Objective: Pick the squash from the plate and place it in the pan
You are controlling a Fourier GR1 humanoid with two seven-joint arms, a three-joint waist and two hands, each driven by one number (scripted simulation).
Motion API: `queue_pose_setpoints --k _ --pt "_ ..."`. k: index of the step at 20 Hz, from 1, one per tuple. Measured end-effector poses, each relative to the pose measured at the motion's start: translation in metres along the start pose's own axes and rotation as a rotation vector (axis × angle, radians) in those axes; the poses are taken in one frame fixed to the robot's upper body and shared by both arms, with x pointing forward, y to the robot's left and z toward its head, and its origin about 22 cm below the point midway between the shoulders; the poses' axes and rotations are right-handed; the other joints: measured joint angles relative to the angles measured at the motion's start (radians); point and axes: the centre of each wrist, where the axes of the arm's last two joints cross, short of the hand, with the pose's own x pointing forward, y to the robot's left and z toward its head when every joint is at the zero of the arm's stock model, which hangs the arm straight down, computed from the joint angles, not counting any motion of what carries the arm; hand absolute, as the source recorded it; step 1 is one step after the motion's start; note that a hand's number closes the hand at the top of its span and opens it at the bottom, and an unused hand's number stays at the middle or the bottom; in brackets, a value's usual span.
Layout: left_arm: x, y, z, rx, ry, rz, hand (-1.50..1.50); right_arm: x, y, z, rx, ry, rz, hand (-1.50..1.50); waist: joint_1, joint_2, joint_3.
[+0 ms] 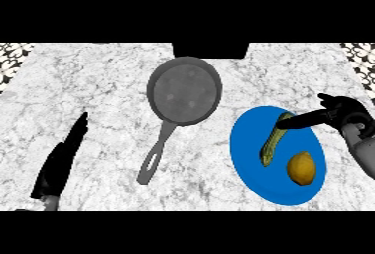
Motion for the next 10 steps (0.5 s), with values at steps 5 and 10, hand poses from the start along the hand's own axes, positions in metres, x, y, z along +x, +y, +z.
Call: queue_pose_setpoints --k 5,10 --pt "0.002 0.005 0.002 -0.007 -0.007 0.007 0.00 0.006 0.014 -0.011 0.034 0.041 0.048 -1.50 0.002 0.000 0.000" --pt "0.001 0.006 0.002 0.000 -0.002 0.006 0.00 0.008 0.024 -0.021 0.061 0.083 0.086 -1.50 -0.004 -0.001 0.000"
